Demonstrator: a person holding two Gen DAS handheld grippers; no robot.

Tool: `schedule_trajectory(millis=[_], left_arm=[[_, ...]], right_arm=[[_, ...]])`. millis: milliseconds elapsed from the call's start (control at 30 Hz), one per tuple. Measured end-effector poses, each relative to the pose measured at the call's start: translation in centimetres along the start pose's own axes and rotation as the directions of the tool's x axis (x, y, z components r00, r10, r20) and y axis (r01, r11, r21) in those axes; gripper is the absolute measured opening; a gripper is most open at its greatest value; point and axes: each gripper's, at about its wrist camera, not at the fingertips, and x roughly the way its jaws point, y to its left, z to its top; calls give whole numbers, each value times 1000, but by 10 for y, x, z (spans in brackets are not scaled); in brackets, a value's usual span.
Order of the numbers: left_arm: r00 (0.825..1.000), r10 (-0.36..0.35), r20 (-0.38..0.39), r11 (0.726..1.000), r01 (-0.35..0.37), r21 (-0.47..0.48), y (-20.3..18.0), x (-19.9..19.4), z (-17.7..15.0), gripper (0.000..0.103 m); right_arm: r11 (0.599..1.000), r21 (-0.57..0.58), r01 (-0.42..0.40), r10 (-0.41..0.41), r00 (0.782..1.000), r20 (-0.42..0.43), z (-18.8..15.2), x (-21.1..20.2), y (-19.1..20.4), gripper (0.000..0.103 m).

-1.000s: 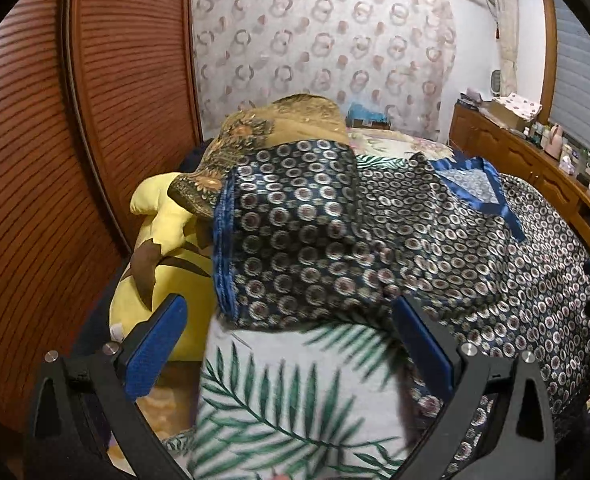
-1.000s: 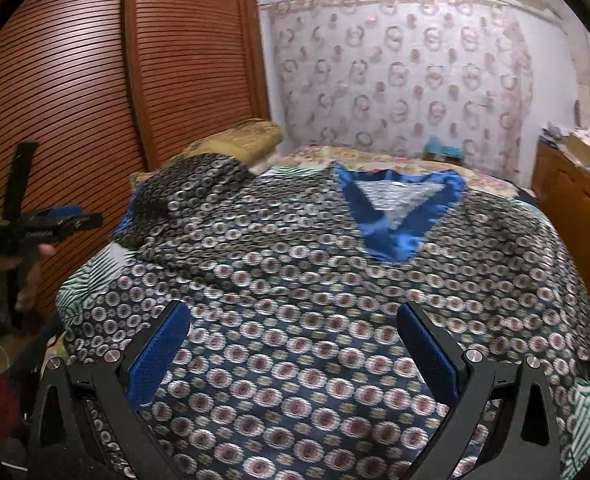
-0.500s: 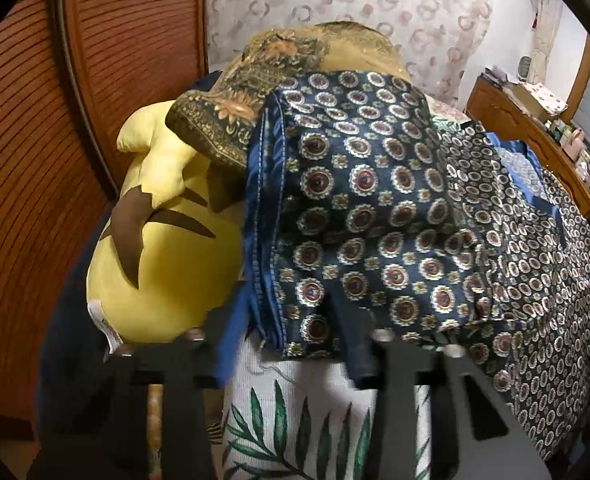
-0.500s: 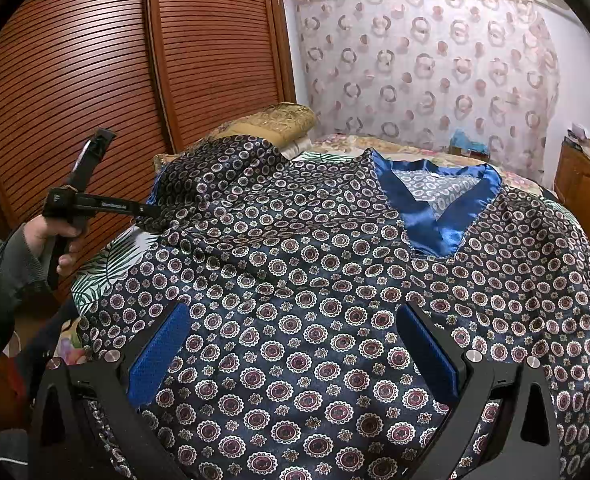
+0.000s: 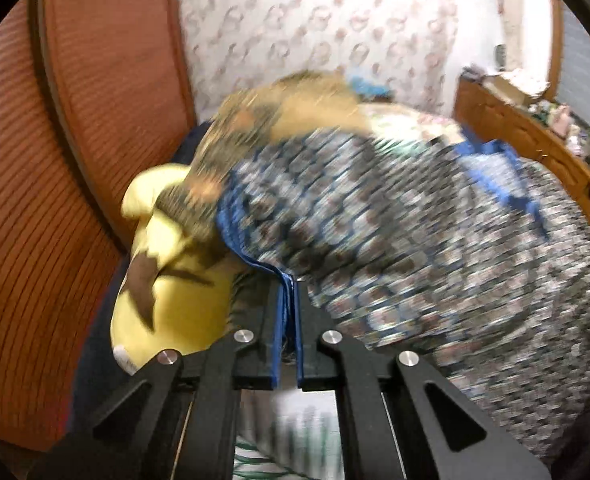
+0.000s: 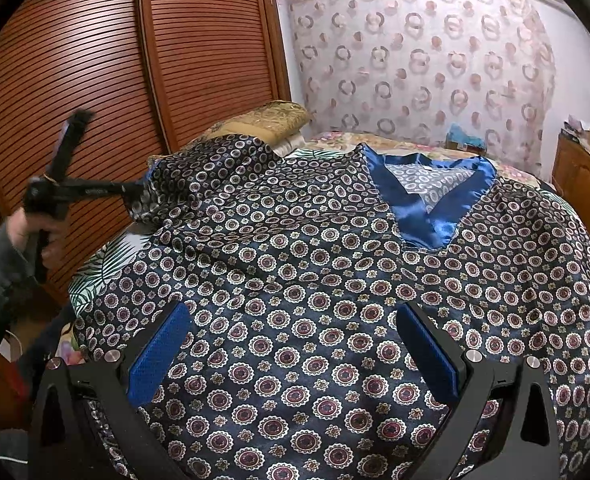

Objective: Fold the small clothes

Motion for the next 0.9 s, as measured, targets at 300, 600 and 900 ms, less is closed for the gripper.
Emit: schedule_trajectory(millis=[300, 600, 900], left_arm=[[975, -212, 67, 973, 203, 111, -84, -34, 42, 5], [962, -270, 35, 948, 259, 186, -136, -47, 48, 5], [976, -213, 38, 968, 205, 147, -108, -51, 27, 26]], right_arm=[[999, 29, 21, -21, 1000, 4, -2, -3, -10, 103], [998, 58, 21, -22, 1000, 12, -9, -11, -16, 103], [997, 77, -4, 3, 1000, 7, -8, -14, -26, 103]])
